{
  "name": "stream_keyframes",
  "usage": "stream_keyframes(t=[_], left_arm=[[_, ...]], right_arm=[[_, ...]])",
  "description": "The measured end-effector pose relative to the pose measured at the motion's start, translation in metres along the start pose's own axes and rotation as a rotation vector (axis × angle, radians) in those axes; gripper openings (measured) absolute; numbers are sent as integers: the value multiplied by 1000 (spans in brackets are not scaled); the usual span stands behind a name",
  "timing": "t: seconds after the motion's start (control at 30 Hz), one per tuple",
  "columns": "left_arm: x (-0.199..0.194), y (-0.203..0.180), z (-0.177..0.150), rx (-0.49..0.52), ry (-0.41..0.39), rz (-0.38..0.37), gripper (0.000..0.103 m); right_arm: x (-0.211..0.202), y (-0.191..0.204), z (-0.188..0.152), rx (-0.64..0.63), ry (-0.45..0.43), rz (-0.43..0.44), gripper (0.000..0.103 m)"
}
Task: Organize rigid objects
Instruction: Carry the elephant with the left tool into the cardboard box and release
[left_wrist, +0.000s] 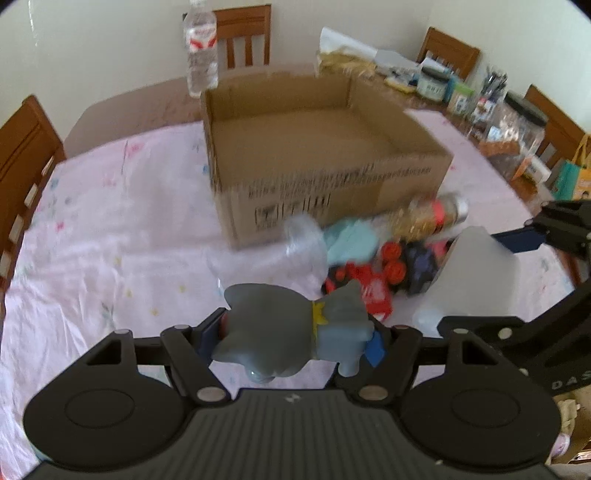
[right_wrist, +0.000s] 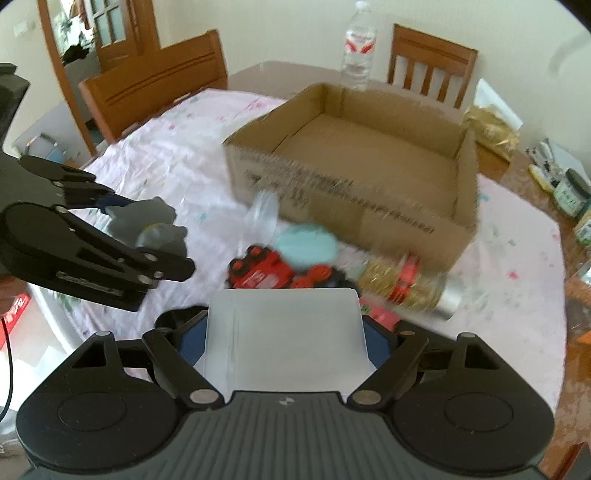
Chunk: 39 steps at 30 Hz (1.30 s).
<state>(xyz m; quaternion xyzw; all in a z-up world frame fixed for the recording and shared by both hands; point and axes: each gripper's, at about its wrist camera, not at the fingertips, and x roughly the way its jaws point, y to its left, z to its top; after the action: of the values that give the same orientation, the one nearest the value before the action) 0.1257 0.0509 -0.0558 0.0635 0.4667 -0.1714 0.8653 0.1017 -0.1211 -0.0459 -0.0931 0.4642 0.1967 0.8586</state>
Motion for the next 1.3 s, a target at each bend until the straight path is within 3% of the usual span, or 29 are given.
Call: stream_keyframes(t=[0.33, 0.53, 0.73, 0.77, 0.83, 0.87, 1.1, 1.3], left_arm=[[10, 9, 94, 97, -89, -32, 73], [46, 12, 149, 158, -102, -24, 73], [90, 20, 181, 161, -93, 10, 75], [95, 23, 185, 151, -103, 14, 75], [101, 26, 192, 139, -134, 26, 92], [101, 27, 194, 136, -161, 39, 94], [86, 36, 193, 136, -178, 50, 95], [58, 47, 167, 95, -151, 53, 97]], right_arm=[[-12, -41, 47, 72, -92, -49, 87], [-7, -61, 81, 124, -130, -88, 87], [8, -80, 102, 181, -124, -124, 87], [10, -84, 105, 192, -120, -129, 87], [13, -89, 109, 209, -116, -136, 87], [14, -91, 110, 215, -114, -138, 87], [28, -102, 123, 214, -96, -160, 87], [44, -111, 144, 205, -89, -161, 87]])
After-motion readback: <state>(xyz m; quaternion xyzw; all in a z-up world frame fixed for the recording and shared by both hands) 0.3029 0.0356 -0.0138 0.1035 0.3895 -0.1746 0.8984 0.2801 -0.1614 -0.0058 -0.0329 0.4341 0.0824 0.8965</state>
